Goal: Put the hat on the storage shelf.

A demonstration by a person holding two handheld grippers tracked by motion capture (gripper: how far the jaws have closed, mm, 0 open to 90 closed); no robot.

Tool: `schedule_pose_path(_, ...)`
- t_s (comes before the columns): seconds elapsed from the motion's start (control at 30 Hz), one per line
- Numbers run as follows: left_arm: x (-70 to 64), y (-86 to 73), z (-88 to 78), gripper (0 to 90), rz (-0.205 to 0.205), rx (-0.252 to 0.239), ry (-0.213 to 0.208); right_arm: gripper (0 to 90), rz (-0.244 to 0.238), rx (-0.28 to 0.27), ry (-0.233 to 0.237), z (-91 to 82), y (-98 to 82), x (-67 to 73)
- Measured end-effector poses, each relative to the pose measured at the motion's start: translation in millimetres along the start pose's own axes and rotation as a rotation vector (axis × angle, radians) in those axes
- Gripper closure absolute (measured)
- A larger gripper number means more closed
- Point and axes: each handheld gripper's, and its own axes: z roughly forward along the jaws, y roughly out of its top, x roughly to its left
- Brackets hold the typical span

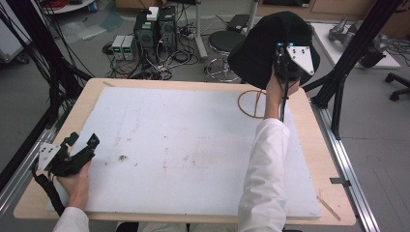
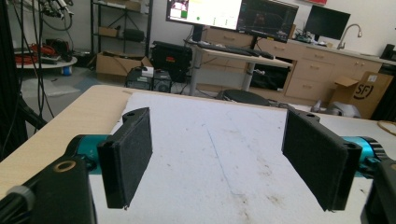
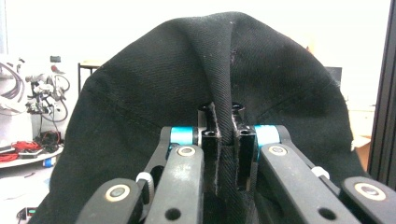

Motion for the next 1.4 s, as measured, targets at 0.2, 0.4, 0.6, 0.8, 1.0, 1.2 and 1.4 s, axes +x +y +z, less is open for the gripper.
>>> schedule_pose_path(0.2,-0.7,0.5,0.4,24.7,-0.003,-0.003,0.002,85.9,0.055,0.042,0.02,5.9,-13.4,-0.6)
schedule_pose_path(0.4,-1.1,1.1,-0.2,24.7,-0.003,-0.009,-0.002,85.8,0.034,0.098,0.022,8.5,-19.1,1.2)
schedule_pose_path(0.6,-1.3,1.9,-1.1,24.7,0.0,-0.01,-0.002,85.5,0.022,0.152,0.023,5.7,-21.7,-3.0)
schedule_pose_path(0.8,-1.5,2.1,-0.9,24.7,-0.001,-0.011,-0.001,85.1,0.037,0.167,0.038,4.1,-23.9,-3.0)
schedule_pose_path(1.0,-1.7,1.9,-0.4,24.7,-0.002,-0.012,-0.002,83.8,0.042,0.184,0.028,3.6,-23.7,-3.8)
schedule_pose_path(1.2,-1.6,2.2,-0.3,24.7,-0.002,-0.013,-0.001,83.5,0.026,0.183,0.033,2.2,-21.3,-0.3)
schedule_pose_path(1.4,-1.4,2.2,-0.1,24.7,-0.001,-0.012,0.0,80.8,0.032,0.179,0.033,1.2,-20.7,0.9)
